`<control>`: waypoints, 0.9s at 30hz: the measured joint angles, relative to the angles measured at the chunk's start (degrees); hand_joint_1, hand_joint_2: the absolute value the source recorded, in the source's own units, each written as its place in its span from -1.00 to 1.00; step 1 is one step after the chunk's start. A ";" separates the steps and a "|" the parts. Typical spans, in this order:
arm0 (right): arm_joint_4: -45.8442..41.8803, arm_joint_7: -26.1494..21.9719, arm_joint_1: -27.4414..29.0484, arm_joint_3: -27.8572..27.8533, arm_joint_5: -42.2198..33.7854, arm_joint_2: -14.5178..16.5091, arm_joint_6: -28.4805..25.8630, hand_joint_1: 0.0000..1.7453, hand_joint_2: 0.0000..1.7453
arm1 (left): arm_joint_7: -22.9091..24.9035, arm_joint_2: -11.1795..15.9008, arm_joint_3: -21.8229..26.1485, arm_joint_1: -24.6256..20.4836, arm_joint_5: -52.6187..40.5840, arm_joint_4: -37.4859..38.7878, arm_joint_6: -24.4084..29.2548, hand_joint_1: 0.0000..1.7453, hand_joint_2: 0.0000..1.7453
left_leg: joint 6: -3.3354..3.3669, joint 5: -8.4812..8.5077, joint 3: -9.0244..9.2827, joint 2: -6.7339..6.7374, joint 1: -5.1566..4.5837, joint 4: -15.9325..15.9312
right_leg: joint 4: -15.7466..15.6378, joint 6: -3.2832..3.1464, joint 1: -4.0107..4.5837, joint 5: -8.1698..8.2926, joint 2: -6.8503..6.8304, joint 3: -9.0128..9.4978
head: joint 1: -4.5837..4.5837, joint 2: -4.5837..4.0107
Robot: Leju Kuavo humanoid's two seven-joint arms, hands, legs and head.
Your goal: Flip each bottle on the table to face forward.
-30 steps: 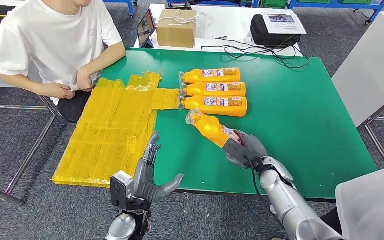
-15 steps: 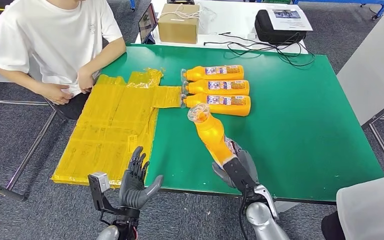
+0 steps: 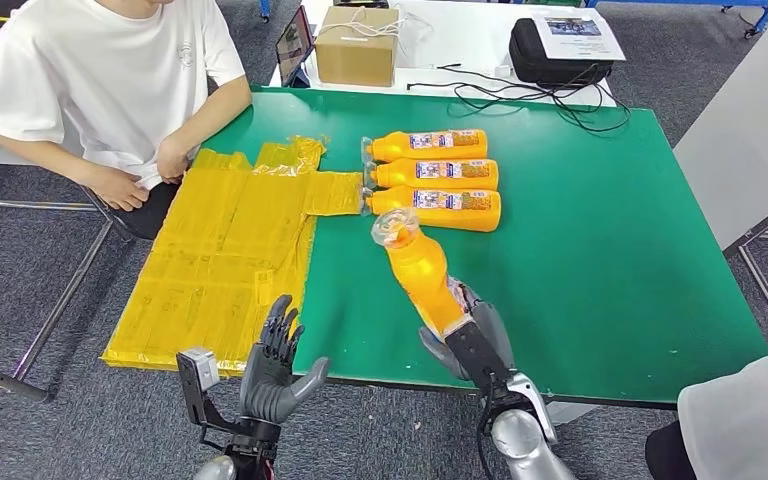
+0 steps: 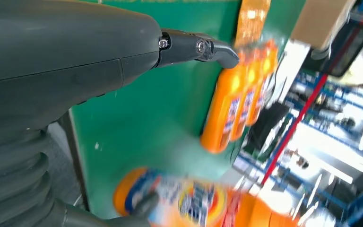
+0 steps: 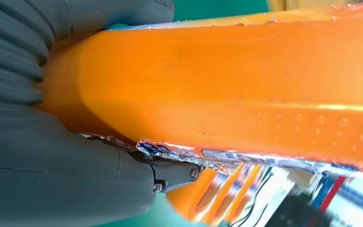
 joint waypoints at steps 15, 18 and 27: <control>11.28 4.67 -5.76 17.65 5.24 4.30 3.53 1.00 1.00 | 0.66 0.81 -4.08 -2.03 -4.21 0.48 8.93 -1.00 1.00 | 0.00 0.02 -0.09 0.00 0.01 0.00 | 0.01 0.00 -0.01 0.00 -0.02 -0.09 | 0.01 0.00; 13.60 5.26 -7.85 20.19 6.61 4.50 3.06 1.00 1.00 | 0.96 0.83 -4.03 -2.07 -2.45 0.84 7.96 -1.00 1.00 | 0.00 0.02 -0.09 0.00 0.00 0.01 | 0.01 0.00 -0.01 0.01 -0.02 -0.11 | 0.01 0.00; 17.17 5.24 -10.77 23.77 7.02 4.93 2.57 1.00 1.00 | 0.44 0.93 -3.77 -2.16 -0.82 0.91 6.57 -1.00 1.00 | -0.01 0.02 -0.09 0.01 0.01 0.01 | 0.01 0.00 0.00 0.00 -0.02 -0.14 | 0.00 0.00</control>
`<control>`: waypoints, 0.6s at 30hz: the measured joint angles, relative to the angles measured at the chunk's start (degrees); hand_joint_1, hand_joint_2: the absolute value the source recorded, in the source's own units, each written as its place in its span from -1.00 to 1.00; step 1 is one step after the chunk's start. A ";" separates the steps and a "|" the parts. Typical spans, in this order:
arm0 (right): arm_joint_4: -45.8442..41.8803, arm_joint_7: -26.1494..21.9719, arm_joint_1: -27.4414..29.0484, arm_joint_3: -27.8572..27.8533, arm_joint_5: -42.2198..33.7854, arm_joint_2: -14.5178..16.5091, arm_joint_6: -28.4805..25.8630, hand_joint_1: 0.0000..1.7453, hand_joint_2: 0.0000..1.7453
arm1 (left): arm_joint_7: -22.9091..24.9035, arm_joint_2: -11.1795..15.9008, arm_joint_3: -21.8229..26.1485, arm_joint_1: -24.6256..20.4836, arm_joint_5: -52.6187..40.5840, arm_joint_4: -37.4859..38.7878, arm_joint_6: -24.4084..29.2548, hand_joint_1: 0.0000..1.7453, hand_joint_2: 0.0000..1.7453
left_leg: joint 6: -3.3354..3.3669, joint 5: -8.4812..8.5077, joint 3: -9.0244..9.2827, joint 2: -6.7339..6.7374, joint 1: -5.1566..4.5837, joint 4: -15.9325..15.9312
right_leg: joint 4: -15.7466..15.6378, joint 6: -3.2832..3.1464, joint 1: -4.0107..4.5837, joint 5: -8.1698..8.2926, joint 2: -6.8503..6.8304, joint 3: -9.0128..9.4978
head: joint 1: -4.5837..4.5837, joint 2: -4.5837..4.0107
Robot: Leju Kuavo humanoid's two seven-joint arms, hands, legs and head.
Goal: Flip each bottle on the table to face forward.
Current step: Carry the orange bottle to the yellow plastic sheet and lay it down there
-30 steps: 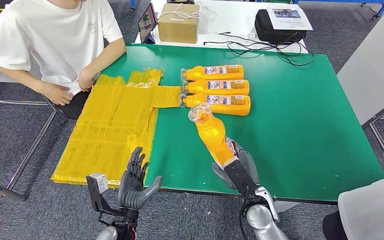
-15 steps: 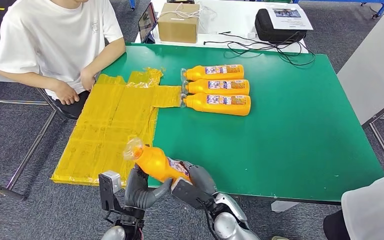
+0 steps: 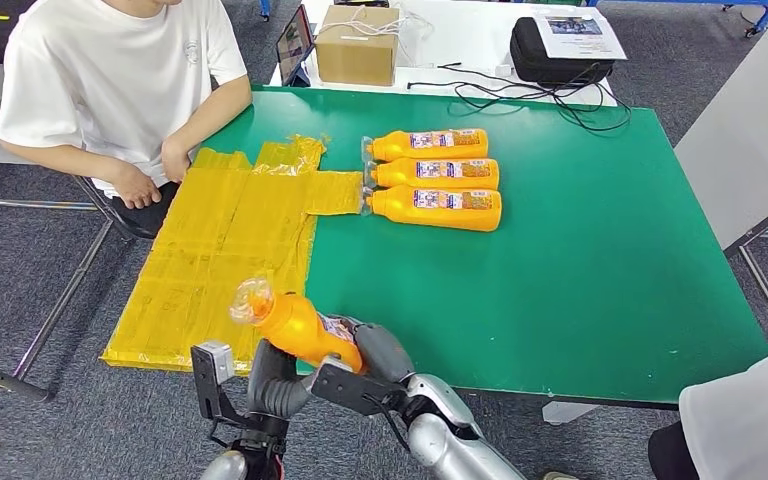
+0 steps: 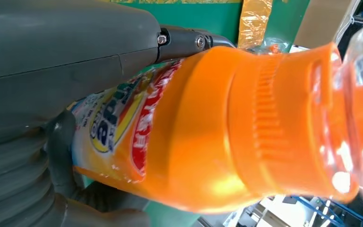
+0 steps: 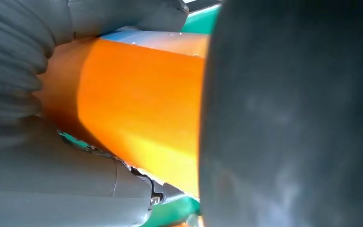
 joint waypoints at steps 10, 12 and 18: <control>2.90 -1.84 -2.47 2.63 -0.31 0.37 -0.79 0.77 1.00 | 3.50 -0.16 2.34 -2.35 10.06 3.23 -7.34 1.00 1.00 | 0.01 0.01 0.00 0.00 0.00 0.00 | 0.00 0.01 -0.01 0.01 0.00 0.03 | 0.01 0.00; 3.42 -2.03 -3.07 3.09 -0.39 0.40 -0.63 0.31 1.00 | 3.79 -0.17 3.51 -2.70 12.89 4.47 -10.28 1.00 1.00 | 0.01 0.02 0.00 0.00 0.00 0.00 | 0.00 0.01 0.00 0.02 0.01 0.02 | 0.01 0.00; 5.32 -1.86 -4.44 4.35 -0.22 1.25 -0.88 -1.00 1.00 | 3.66 -0.97 6.62 -3.04 15.76 5.48 -12.26 1.00 1.00 | 0.01 0.02 -0.01 0.00 0.00 0.00 | 0.01 0.01 0.00 0.01 0.00 0.00 | 0.00 0.00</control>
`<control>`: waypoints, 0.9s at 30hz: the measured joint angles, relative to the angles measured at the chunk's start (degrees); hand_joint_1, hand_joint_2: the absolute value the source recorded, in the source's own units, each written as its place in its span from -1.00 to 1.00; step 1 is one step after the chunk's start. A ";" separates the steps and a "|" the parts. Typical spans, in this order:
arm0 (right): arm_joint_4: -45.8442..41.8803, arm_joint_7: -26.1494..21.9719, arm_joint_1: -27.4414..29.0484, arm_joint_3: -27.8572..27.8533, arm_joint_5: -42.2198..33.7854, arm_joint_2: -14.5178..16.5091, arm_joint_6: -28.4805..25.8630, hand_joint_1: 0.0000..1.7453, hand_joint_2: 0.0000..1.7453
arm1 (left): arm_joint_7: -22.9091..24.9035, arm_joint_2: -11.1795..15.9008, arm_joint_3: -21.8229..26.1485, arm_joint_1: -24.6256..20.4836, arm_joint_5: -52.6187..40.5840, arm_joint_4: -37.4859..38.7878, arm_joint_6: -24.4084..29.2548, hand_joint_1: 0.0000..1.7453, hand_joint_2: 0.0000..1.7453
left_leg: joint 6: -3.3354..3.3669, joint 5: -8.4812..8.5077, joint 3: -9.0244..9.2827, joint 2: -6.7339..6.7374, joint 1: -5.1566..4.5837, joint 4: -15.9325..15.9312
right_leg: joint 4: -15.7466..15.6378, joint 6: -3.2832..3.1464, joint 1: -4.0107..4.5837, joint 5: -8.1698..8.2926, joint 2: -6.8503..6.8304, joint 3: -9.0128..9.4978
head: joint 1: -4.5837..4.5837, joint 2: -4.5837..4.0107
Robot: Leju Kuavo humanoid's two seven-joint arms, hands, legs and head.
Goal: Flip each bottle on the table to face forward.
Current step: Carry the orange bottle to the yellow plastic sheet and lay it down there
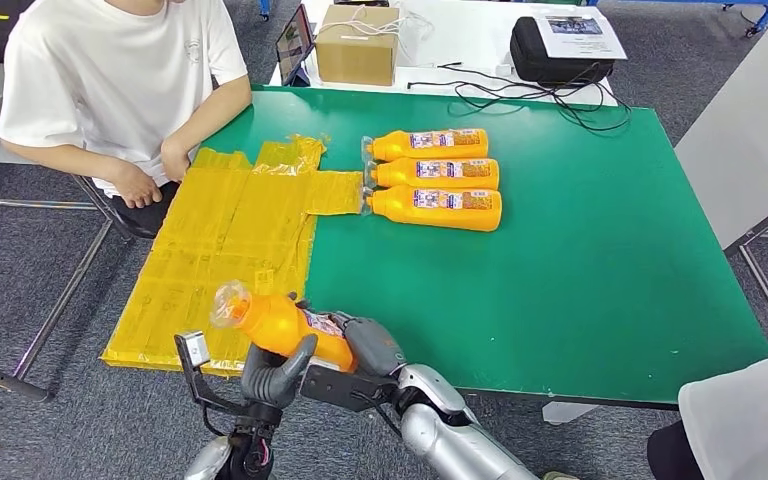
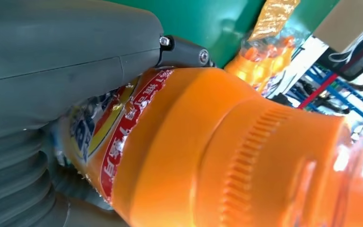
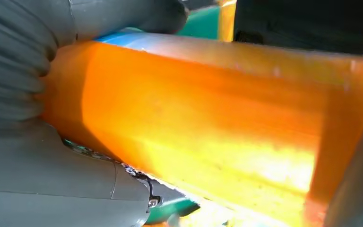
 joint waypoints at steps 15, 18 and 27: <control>-1.90 -2.97 2.14 0.49 1.43 1.20 -11.10 -1.00 -1.00 | -4.05 -2.21 4.27 0.84 -5.38 -4.52 3.57 1.00 1.00 | 0.00 0.00 -0.03 0.00 -0.01 0.00 | 0.00 0.00 -0.01 0.00 0.01 -0.05 | 0.02 0.00; -5.25 -3.75 4.18 -0.65 1.84 0.90 -15.13 -1.00 -1.00 | -6.07 -2.51 6.54 0.52 -9.78 -5.54 9.25 1.00 1.00 | 0.00 0.00 -0.03 -0.01 0.01 0.00 | 0.00 -0.01 0.01 -0.01 0.00 -0.08 | 0.01 0.00; -14.58 -5.88 10.01 -5.15 2.25 -0.75 -21.34 -1.00 -1.00 | -13.18 -2.53 9.54 -0.61 -28.84 -6.63 26.26 1.00 1.00 | 0.00 0.00 -0.05 -0.02 0.00 0.00 | 0.00 -0.01 0.00 -0.01 -0.01 -0.09 | 0.02 0.00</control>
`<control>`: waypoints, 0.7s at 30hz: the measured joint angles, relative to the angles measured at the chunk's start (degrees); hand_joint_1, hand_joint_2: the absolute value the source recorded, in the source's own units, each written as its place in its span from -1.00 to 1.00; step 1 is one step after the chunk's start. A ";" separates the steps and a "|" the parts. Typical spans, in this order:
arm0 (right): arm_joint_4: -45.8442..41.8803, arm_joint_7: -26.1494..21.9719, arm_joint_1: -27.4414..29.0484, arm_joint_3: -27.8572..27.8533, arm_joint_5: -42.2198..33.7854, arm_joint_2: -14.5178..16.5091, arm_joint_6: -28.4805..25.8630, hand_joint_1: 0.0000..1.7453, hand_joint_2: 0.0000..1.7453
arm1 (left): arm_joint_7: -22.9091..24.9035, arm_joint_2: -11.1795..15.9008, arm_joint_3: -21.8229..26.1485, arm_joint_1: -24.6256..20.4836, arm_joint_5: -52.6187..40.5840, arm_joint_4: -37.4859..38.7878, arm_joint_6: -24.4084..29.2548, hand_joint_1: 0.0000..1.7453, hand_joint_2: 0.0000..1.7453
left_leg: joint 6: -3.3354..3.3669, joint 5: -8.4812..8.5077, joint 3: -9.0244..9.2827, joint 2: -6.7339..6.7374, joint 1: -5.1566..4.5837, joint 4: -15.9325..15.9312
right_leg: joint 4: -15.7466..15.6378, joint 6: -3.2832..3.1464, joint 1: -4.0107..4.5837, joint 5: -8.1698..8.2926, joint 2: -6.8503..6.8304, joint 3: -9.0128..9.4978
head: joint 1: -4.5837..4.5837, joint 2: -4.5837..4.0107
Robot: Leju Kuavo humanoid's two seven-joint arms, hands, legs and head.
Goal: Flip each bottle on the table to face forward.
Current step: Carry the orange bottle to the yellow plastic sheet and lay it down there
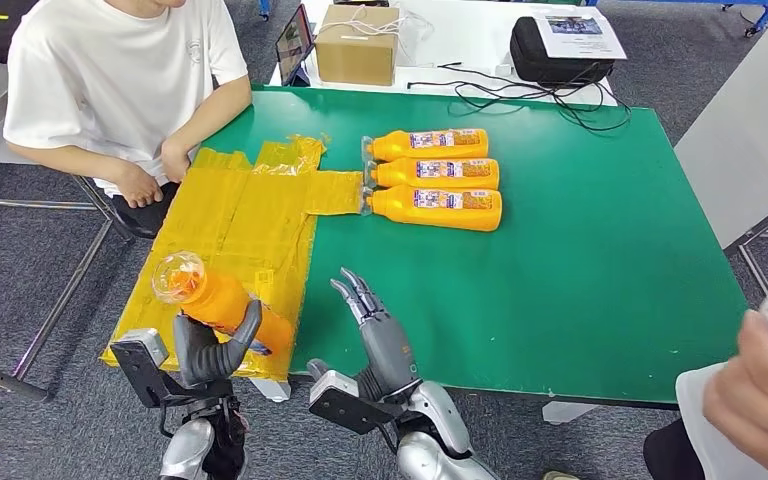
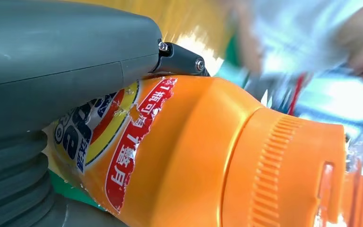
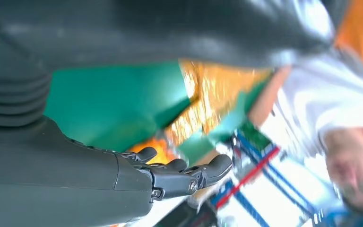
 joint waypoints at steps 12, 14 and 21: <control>-13.58 -5.45 8.62 -15.42 -1.15 -2.02 -6.68 -1.00 -1.00 | 1.70 0.60 3.47 -5.14 -51.05 7.37 17.19 1.00 1.00 | 0.01 0.01 -0.03 -0.07 -0.04 0.00 | -0.01 0.01 -0.01 0.02 -0.04 0.00 | -0.01 0.00; -14.29 -5.98 8.88 -16.56 -1.84 -2.00 -5.19 -1.00 -1.00 | 3.81 0.70 5.34 -7.30 -58.02 11.20 17.26 1.00 1.00 | 0.00 0.03 -0.01 -0.04 -0.02 0.00 | 0.00 0.01 0.00 0.04 -0.04 0.00 | -0.01 0.00; -14.91 -6.57 9.26 -17.73 -2.91 -1.80 -2.87 -1.00 -1.00 | 8.71 1.53 9.00 -12.47 -65.70 20.48 17.55 1.00 1.00 | -0.02 0.07 -0.03 -0.03 0.00 0.00 | 0.05 0.00 0.01 0.04 -0.04 -0.02 | 0.00 0.00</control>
